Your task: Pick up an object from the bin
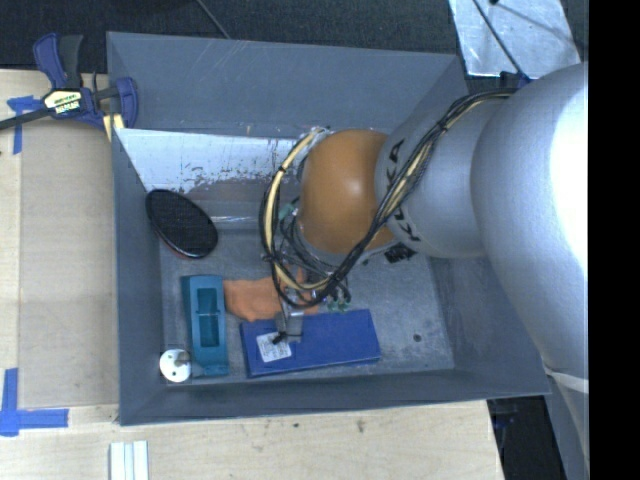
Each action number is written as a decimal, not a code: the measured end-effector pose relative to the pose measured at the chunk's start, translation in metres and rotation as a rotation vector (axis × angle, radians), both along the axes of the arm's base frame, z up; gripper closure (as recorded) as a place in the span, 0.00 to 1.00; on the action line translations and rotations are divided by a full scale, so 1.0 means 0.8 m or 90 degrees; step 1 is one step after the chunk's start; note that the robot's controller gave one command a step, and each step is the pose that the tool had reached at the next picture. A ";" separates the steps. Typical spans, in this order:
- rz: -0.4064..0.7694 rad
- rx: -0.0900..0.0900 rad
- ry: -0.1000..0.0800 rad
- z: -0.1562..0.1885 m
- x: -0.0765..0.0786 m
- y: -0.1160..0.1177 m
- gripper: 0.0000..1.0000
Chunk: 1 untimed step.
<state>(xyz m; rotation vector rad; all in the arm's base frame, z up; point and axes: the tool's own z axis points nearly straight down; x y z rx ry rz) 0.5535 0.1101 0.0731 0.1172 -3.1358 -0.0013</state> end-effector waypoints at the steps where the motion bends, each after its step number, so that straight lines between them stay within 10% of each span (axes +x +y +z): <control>1: -0.017 0.001 -0.004 0.000 -0.006 0.004 1.00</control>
Offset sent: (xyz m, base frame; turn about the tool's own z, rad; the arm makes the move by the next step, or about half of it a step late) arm 0.0000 0.0000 0.0000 0.0000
